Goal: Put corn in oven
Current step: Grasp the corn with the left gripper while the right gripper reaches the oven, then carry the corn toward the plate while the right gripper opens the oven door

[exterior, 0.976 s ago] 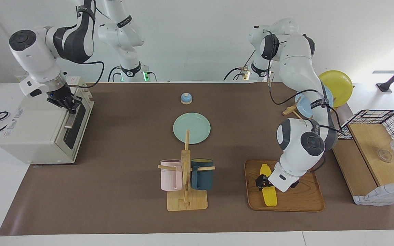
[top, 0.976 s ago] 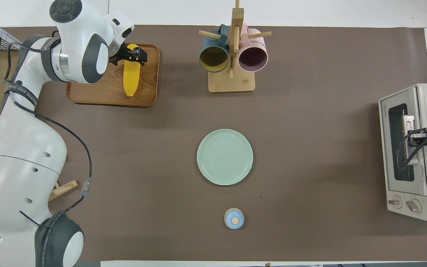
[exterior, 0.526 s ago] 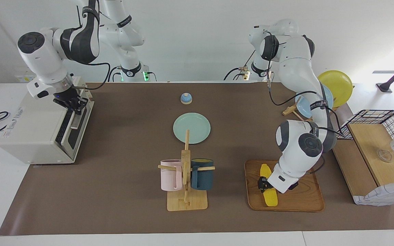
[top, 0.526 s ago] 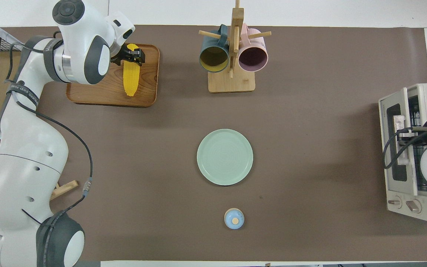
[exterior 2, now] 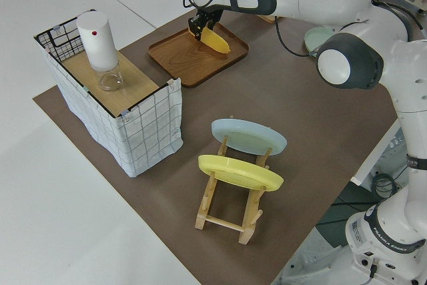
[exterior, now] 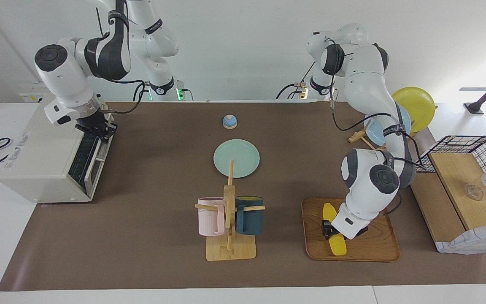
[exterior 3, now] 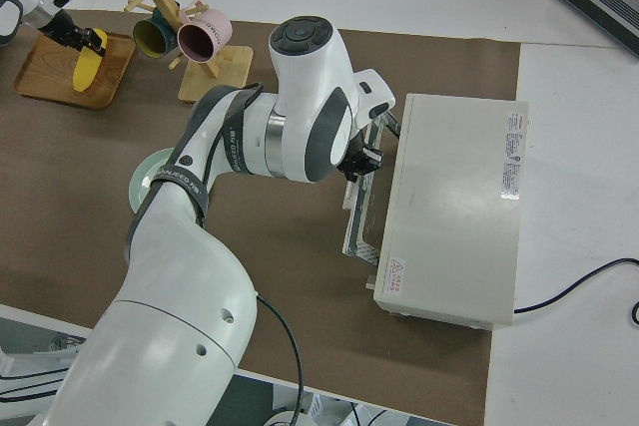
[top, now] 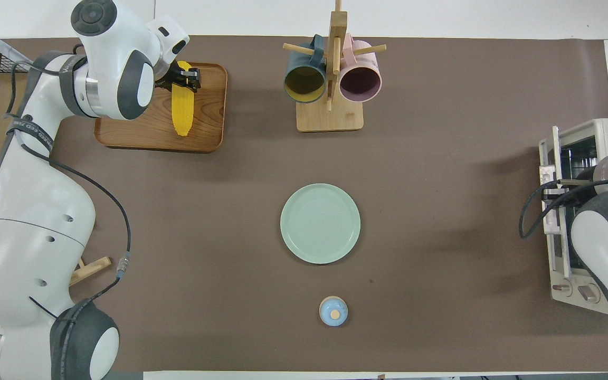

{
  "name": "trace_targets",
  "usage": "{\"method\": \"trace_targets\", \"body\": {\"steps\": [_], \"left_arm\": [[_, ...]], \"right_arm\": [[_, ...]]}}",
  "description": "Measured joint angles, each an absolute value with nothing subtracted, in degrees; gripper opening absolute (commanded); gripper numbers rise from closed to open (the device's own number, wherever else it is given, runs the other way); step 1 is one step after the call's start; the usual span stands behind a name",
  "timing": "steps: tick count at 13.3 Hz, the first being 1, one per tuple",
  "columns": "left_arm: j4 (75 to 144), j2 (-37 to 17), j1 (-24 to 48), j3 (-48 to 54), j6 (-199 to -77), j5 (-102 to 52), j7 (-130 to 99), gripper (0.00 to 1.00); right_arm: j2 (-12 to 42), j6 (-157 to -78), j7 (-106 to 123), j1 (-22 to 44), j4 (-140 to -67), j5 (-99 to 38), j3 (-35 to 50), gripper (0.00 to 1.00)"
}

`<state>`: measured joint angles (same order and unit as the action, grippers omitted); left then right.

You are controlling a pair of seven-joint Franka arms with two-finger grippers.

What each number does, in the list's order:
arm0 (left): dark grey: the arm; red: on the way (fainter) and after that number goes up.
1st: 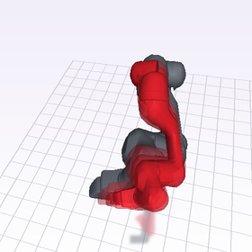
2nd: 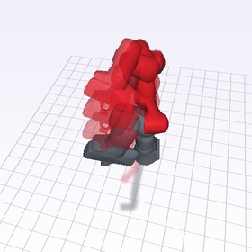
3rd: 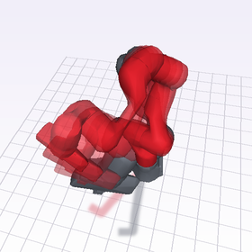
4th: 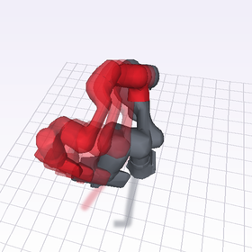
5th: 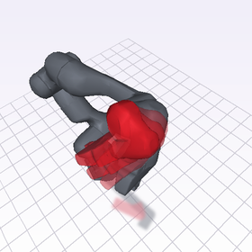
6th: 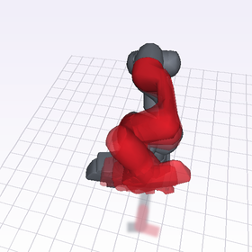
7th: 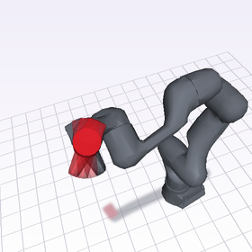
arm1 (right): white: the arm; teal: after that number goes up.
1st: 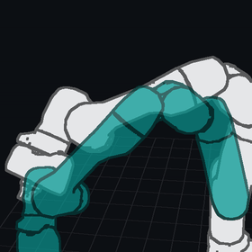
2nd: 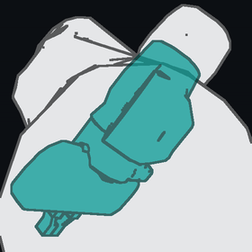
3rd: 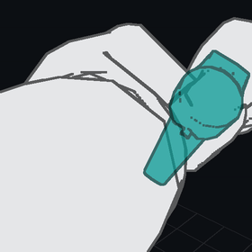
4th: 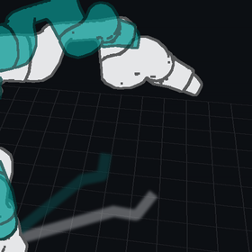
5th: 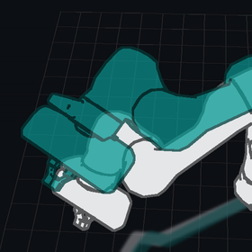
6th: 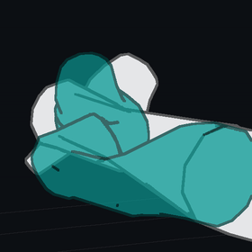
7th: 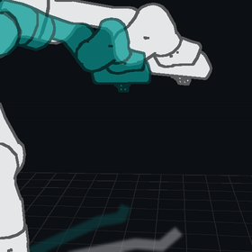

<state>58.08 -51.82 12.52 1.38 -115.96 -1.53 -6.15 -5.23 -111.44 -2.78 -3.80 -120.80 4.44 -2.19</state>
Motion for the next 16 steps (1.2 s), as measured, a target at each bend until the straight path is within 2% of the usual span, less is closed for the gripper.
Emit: {"method": "trace_targets", "body": {"steps": [3, 7, 10, 12, 16], "left_arm": [[57.09, -49.85, 12.28, 1.34, -110.75, -2.43, -6.35, 0.00], [59.45, -40.07, 12.16, 1.25, -104.55, -6.23, -8.08, 0.00], [71.72, -29.44, 12.92, 2.18, -103.39, -6.72, -10.03, 0.00], [81.41, -22.56, 15.93, 2.56, -104.33, -7.19, -12.49, 0.00], [95.74, -14.45, 25.10, 2.83, -112.28, -7.41, -21.35, 0.00]], "right_arm": [[-3.61, -113.83, -3.37, -1.38, -122.16, 3.57, -1.86, 0.00], [0.16, -121.06, -3.92, 0.48, -124.42, 2.61, -1.12, 0.00], [1.56, -126.76, -4.00, 1.44, -127.22, 2.44, -0.88, 0.00], [2.53, -129.43, -4.12, 1.69, -128.42, 2.44, -0.70, 0.00], [5.87, -133.05, -5.19, 2.22, -129.13, 2.48, -0.69, 0.00]]}}
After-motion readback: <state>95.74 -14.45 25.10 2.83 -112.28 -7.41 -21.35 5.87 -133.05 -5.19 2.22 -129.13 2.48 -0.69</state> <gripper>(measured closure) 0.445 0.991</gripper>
